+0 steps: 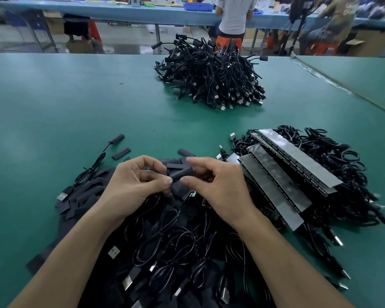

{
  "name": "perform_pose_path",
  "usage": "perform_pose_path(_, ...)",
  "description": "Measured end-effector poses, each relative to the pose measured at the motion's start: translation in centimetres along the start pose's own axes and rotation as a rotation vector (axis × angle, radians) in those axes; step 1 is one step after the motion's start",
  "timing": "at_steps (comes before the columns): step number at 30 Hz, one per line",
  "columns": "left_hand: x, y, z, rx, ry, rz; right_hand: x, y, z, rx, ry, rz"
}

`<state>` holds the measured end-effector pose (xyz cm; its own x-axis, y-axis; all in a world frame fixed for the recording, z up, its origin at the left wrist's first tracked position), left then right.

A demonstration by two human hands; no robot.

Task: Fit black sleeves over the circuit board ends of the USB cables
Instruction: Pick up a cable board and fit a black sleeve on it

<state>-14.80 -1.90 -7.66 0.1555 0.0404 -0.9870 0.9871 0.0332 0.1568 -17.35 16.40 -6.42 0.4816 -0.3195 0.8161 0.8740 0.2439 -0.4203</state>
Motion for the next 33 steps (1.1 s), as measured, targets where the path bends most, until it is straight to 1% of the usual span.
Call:
perform_pose_path(3,0.1,-0.1,-0.1,-0.031,0.025,0.0,-0.1,0.0,0.4,-0.091,-0.011,-0.007)
perform_pose_path(5,0.1,-0.1,0.0,-0.041,0.025,0.001,0.0,0.1,0.4,-0.117,-0.006,0.017)
perform_pose_path(9,0.2,-0.2,0.1,-0.035,-0.007,-0.003,0.1,0.3,0.0,-0.077,-0.016,0.04)
perform_pose_path(16,0.5,-0.4,0.3,-0.022,-0.057,-0.014,-0.2,0.3,-0.5,0.003,-0.055,0.002)
perform_pose_path(20,0.3,-0.2,0.2,-0.023,-0.049,-0.028,-0.2,0.2,-0.2,-0.031,-0.107,-0.038)
perform_pose_path(23,-0.4,0.0,0.0,-0.029,-0.019,-0.057,0.1,0.0,0.1,-0.058,-0.189,-0.08)
perform_pose_path(25,-1.4,0.3,-0.1,-0.028,-0.129,-0.126,0.2,-0.2,0.4,-0.087,-0.29,-0.115)
perform_pose_path(29,-3.6,1.1,-0.3,-0.056,-0.581,-0.299,0.9,-0.5,1.2,-0.163,-0.487,-0.136)
perform_pose_path(32,-4.6,1.4,0.0,-0.02,-0.7,-0.316,1.3,-0.7,1.8,-0.211,-0.493,-0.131)
perform_pose_path(33,-4.9,1.3,0.4,-0.049,-0.708,-0.319,1.4,-0.7,2.0,-0.209,-0.444,-0.124)
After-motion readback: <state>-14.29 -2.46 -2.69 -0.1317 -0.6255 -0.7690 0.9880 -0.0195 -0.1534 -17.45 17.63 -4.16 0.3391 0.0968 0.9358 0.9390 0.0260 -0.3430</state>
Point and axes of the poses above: each hand's wrist, its own y-axis away from the middle knuckle, its own z-axis out of the back of the hand, x = y × z, the point moved 5 cm from there along -y, towards the middle knuckle, and after that the axes turned 6 degrees about z, right-handed, at the moved point
